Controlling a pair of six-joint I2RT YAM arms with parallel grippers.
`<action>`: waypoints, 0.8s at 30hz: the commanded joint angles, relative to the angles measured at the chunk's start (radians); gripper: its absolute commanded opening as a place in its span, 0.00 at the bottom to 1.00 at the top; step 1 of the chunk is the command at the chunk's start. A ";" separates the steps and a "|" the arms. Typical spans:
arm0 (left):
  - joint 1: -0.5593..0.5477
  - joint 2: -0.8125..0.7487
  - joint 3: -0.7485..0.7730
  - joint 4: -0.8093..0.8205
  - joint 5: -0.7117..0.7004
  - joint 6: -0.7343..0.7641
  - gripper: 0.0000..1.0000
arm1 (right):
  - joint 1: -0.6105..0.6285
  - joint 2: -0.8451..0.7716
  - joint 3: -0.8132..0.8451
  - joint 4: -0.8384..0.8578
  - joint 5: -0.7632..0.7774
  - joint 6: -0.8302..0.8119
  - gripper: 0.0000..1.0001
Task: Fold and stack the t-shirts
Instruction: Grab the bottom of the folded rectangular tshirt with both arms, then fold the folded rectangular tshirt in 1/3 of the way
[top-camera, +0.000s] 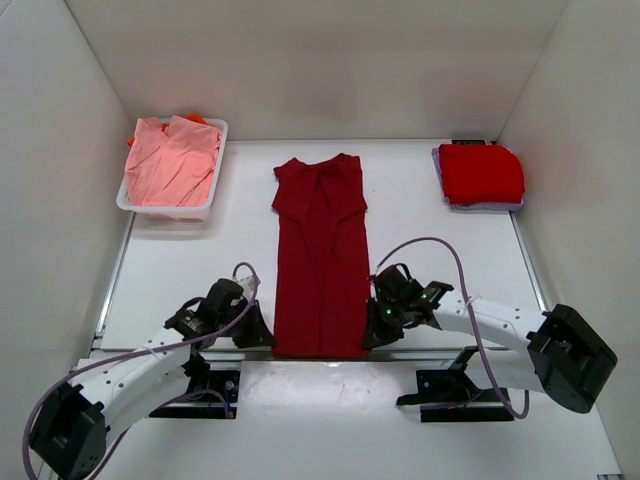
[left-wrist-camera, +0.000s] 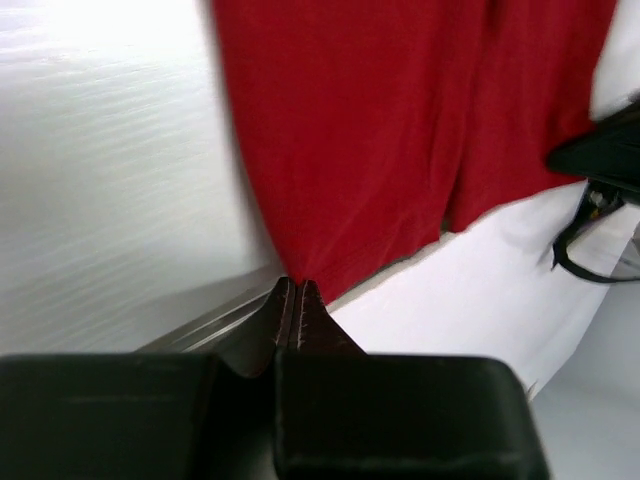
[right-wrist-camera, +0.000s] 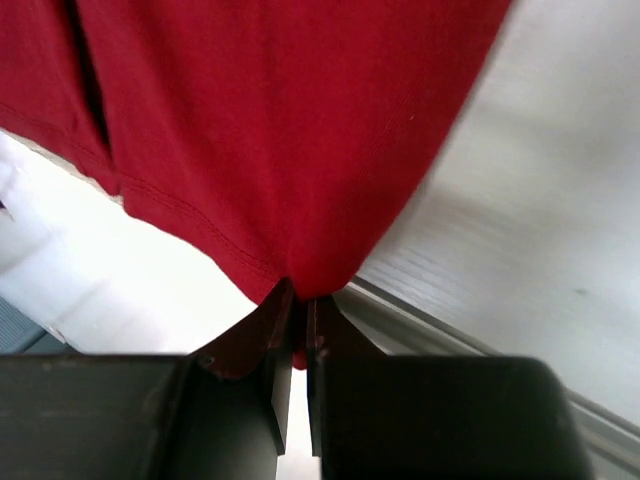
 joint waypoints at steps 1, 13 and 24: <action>0.067 0.039 0.088 -0.054 0.036 0.064 0.00 | -0.052 0.035 0.140 -0.097 -0.045 -0.110 0.00; 0.304 0.562 0.644 -0.017 0.070 0.265 0.00 | -0.404 0.366 0.650 -0.276 -0.119 -0.412 0.01; 0.440 1.034 1.004 0.133 0.094 0.230 0.53 | -0.557 0.861 1.291 -0.428 0.031 -0.531 0.56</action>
